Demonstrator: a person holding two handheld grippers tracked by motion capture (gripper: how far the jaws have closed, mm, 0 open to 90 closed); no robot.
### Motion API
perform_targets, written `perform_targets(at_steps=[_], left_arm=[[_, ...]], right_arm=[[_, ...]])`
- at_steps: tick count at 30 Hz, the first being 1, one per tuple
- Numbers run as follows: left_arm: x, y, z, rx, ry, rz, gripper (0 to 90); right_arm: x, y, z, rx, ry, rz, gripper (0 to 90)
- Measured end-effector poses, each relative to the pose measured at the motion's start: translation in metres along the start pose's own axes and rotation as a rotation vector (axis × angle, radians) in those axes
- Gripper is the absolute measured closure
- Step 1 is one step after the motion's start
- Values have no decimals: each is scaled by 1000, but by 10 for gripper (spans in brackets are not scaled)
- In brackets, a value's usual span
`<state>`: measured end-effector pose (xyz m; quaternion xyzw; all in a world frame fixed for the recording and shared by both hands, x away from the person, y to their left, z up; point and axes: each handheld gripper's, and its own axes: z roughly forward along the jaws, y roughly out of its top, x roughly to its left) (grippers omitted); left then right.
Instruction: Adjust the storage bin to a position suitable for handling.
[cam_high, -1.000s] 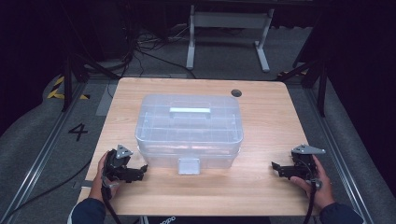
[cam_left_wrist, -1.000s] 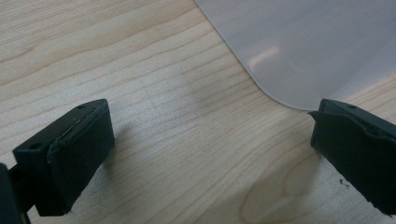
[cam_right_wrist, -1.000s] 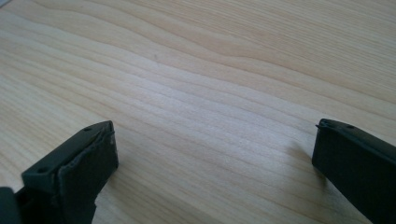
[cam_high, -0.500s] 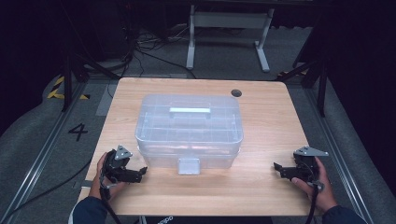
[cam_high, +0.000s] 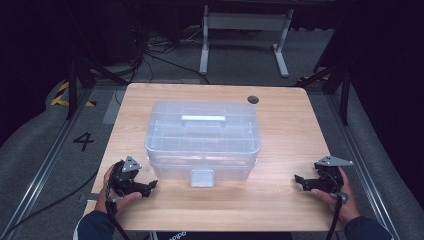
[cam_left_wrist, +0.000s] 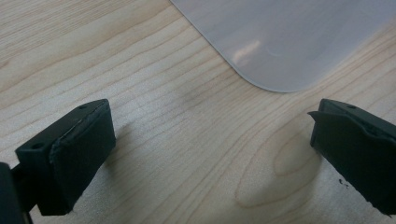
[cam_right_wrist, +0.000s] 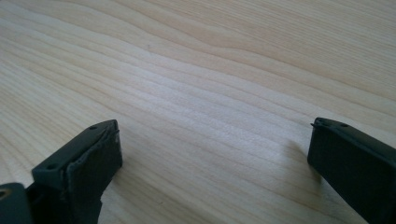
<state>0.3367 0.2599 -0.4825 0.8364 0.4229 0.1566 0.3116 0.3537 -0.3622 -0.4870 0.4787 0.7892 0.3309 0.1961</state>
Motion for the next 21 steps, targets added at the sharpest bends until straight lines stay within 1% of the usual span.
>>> perform_targets(at_steps=[2,3,5,6,8,11,13,16,21], left_arm=[[0,0,0,-1,-3,-3,4],[0,0,0,-1,-3,-3,4],[0,0,0,-1,-4,-1,5],[0,0,0,-1,-4,-1,5],[0,0,0,-1,-5,-1,5],[0,0,0,-1,-4,-1,5],[0,0,0,-1,-4,0,5],[0,0,0,-1,-4,-1,5],[0,0,0,-3,0,-5,5]], right_arm=[[-2,0,0,-1,0,-6,41],[-2,1,0,-4,2,-2,60],[-3,1,-1,-23,14,-9,179],[-4,1,-2,-30,21,-15,206],[-4,2,-2,-29,20,-23,191],[-3,4,-2,-31,20,-22,199],[-3,7,-5,-51,24,-22,204],[-1,11,-9,-66,39,-22,215],[4,20,-16,-88,58,-51,224]])
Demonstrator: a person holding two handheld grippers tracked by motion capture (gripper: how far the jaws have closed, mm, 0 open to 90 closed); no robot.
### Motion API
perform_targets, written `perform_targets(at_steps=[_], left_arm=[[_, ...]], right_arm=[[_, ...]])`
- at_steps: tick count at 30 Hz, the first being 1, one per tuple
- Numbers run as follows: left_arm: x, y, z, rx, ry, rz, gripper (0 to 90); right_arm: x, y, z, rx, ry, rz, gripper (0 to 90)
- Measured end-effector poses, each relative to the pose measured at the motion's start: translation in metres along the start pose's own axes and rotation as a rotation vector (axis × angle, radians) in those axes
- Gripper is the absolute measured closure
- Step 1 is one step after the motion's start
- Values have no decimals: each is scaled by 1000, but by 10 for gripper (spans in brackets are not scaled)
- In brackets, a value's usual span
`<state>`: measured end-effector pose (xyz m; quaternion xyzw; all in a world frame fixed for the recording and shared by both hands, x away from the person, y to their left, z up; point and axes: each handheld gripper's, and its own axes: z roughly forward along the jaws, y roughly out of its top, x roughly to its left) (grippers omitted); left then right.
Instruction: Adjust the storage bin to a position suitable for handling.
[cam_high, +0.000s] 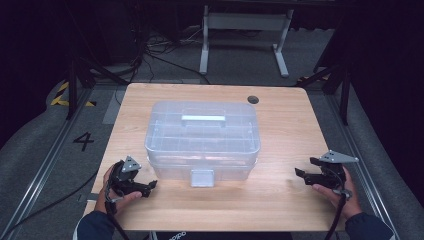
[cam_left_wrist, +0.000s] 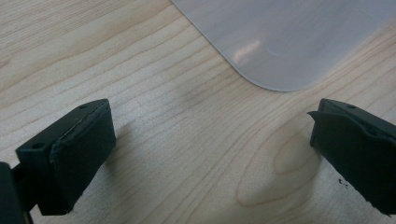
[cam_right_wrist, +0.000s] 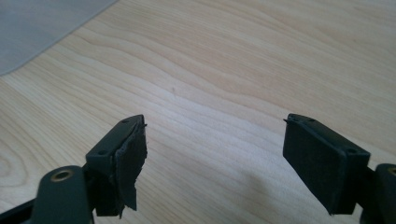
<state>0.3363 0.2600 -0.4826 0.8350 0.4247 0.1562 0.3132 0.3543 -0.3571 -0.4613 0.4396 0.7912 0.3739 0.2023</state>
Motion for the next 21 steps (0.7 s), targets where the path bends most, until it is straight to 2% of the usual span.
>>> perform_targets(at_steps=[4,6,12,15,21], left_arm=[[0,0,0,0,1,0,5],[0,0,0,0,1,0,5],[0,0,0,0,1,0,5],[0,0,0,0,1,1,5],[0,0,0,0,1,0,5]], right_arm=[[7,9,-5,-23,17,-24,231],[13,16,-10,-40,36,-48,237],[31,37,-22,-101,51,-100,273],[39,48,-27,-128,65,-115,277],[46,65,-27,-158,79,-133,285]])
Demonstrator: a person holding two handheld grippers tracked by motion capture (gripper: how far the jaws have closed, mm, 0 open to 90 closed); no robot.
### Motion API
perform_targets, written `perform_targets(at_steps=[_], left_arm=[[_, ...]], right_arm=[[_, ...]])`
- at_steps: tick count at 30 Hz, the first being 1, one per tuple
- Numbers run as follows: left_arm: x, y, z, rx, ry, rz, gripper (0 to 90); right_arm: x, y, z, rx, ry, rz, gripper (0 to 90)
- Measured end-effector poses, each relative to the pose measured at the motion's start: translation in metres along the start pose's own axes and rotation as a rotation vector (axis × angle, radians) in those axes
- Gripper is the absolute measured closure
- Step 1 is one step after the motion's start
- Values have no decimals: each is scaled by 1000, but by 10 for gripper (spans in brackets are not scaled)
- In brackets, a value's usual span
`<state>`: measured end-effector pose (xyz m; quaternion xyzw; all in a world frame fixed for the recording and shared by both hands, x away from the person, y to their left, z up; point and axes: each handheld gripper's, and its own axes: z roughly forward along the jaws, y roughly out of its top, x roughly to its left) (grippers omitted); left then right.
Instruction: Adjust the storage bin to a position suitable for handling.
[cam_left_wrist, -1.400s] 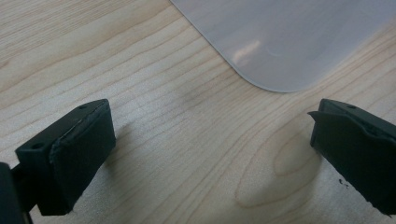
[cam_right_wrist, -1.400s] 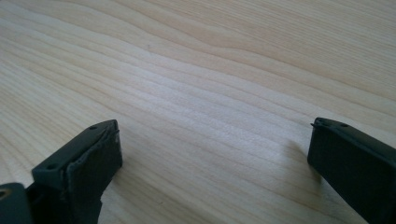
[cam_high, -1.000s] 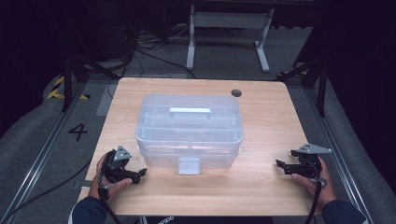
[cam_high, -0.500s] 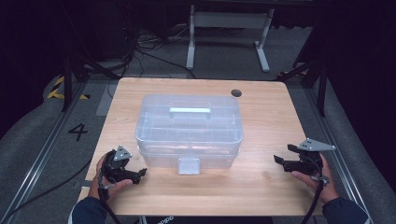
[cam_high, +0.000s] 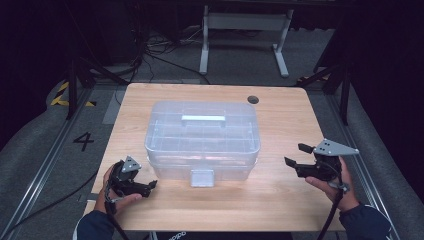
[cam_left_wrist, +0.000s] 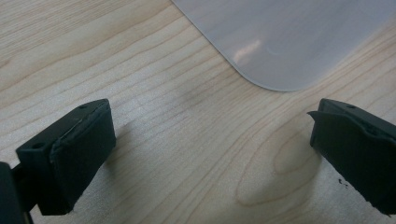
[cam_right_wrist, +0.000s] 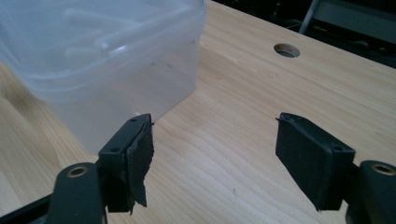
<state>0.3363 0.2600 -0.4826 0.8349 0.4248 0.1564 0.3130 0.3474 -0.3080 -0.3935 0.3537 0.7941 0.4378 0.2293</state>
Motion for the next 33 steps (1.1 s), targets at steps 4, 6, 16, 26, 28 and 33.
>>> perform_targets(at_steps=[4,6,16,26,28,33], left_arm=[[0,0,0,-1,-1,1,5],[0,0,0,-1,-1,1,5],[0,0,0,-1,-1,1,5],[0,0,0,-1,0,0,5],[0,0,0,-1,0,-2,5],[0,0,0,0,0,-1,5]], right_arm=[[4,13,4,-18,9,-13,287],[6,18,5,-20,14,-26,287],[16,50,5,-70,32,-93,302],[21,75,13,-97,48,-109,307],[24,81,16,-96,55,-119,312],[29,92,20,-104,63,-139,317]])
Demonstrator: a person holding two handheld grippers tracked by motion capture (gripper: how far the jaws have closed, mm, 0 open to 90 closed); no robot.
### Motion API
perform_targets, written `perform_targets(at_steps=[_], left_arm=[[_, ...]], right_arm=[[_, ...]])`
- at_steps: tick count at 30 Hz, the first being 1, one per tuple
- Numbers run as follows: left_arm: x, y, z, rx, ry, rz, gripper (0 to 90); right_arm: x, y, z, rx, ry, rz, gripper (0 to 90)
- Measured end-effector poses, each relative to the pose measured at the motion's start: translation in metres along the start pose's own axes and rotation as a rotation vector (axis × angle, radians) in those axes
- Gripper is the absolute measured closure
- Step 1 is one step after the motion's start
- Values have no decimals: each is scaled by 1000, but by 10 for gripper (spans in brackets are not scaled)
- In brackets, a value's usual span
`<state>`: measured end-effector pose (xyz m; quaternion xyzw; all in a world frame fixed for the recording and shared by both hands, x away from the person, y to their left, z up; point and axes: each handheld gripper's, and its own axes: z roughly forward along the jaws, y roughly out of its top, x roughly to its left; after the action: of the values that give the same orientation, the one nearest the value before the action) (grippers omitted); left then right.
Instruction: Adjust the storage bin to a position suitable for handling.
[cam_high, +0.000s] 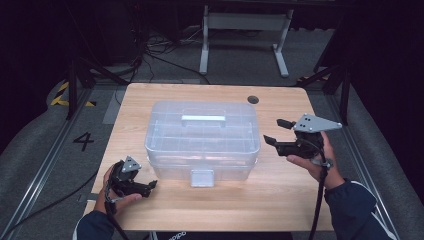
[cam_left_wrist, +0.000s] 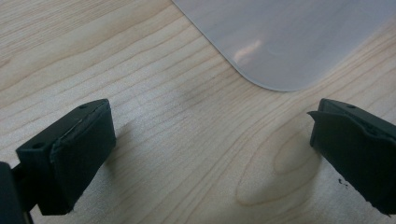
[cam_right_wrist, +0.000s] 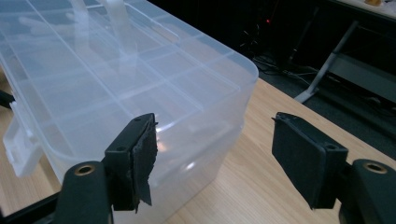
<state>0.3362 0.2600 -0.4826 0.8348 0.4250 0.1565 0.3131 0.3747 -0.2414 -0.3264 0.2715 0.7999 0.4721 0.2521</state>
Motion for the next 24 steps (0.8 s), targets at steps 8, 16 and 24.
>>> perform_targets(at_steps=[8,16,24], left_arm=[[0,0,0,0,0,0,5],[0,0,0,0,0,0,5],[0,0,0,0,-1,0,5]], right_arm=[[11,21,17,-5,35,-21,321],[24,37,36,8,60,-44,329],[34,48,52,13,92,-53,339]])
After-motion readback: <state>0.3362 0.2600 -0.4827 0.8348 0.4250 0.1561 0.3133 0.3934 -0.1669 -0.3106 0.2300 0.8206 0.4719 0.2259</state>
